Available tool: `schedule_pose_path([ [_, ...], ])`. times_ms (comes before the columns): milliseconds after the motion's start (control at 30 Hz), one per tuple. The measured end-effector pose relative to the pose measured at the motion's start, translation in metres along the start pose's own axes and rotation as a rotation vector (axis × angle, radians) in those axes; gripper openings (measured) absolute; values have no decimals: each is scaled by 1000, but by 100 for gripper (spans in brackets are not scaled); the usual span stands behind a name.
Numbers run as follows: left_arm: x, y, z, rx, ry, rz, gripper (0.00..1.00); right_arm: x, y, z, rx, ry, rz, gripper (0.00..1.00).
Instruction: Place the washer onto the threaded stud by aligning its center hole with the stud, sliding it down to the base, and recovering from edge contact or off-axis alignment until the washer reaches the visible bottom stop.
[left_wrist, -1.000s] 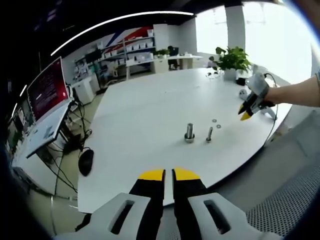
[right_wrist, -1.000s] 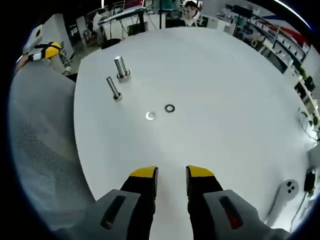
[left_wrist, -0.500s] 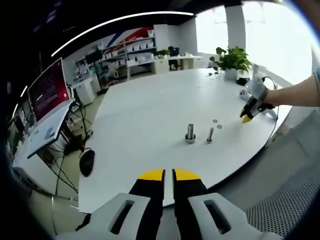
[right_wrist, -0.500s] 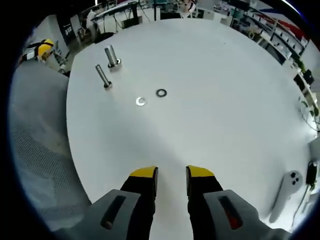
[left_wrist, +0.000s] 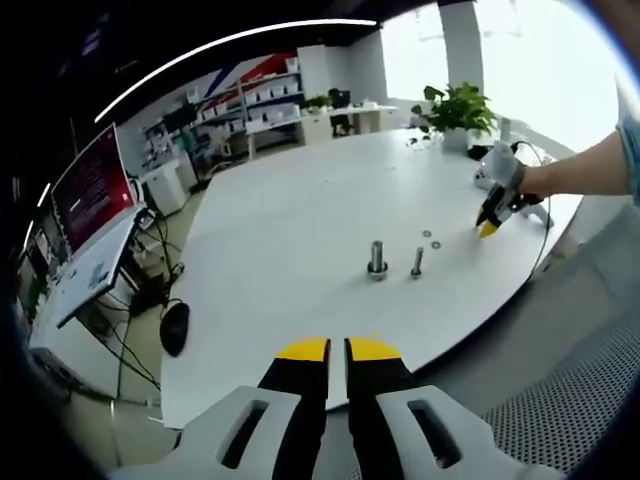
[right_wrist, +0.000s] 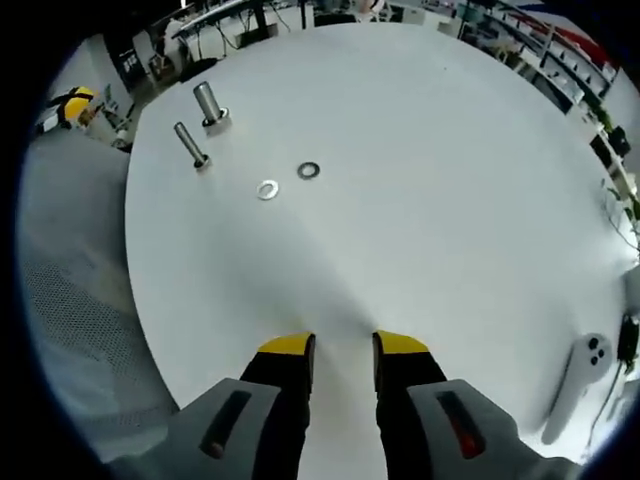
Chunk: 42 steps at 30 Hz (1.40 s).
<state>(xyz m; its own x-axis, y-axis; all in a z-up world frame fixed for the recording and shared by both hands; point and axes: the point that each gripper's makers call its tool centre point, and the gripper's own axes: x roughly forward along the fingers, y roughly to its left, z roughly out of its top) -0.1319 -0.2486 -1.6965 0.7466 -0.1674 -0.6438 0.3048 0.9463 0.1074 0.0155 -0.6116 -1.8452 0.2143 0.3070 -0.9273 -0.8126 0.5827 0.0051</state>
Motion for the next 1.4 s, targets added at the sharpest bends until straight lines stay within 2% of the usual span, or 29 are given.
schedule_pose_path([
  [200, -1, 3, 3, -25, -21, 11, 2, -1, -1, 0, 16, -16, -4, 25],
  [333, -1, 3, 3, -19, -23, 5, 0, -2, 0, 1, 27, -57, -10, 24],
  [433, -1, 3, 3, -27, -25, 5, 0, -1, -2, -2, 26, -73, -6, 26],
  [533, -1, 3, 3, -24, -23, 4, 0, -5, 2, -11, 6, -36, -9, 26],
  [600, -1, 3, 3, -25, -24, 4, 0, -8, 0, -11, -6, -66, -22, 25],
  [700, -1, 3, 3, -24, -23, 2, 0, -13, -8, -12, 57, -84, -52, 25],
  [767, -1, 3, 4, -28, -28, 3, 0, -16, -12, -14, 70, -97, -65, 25],
  [833, -1, 3, 4, -27, -29, 1, 0, -19, -21, -20, 62, -91, -112, 25],
  [933, -1, 3, 4, -29, -29, 2, 0, -16, -30, -23, 105, -99, -120, 25],
  [1000, -1, 3, 4, -30, -28, 2, 0, -13, -47, -27, 118, -97, -129, 25],
  [1033, -1, 2, 3, -28, -24, 0, 0, -12, -48, -25, 126, -98, -134, 25],
  [1100, -1, 2, 2, -27, -21, -1, 0, -7, -51, -26, 214, -88, -130, 24],
  [1133, -1, 2, 3, -27, -21, -1, 0, -5, -52, -25, 229, -94, -122, 24],
  [1267, -1, 2, 2, -23, -18, 1, 0, -1, -51, -26, 213, -80, -119, 21],
  [1333, -1, 2, 3, -29, -19, 0, 0, -3, -49, -23, 228, -96, -116, 19],
  [1400, -1, 2, 3, -28, -23, -1, 0, -3, -55, -22, 226, -97, -115, 18],
])
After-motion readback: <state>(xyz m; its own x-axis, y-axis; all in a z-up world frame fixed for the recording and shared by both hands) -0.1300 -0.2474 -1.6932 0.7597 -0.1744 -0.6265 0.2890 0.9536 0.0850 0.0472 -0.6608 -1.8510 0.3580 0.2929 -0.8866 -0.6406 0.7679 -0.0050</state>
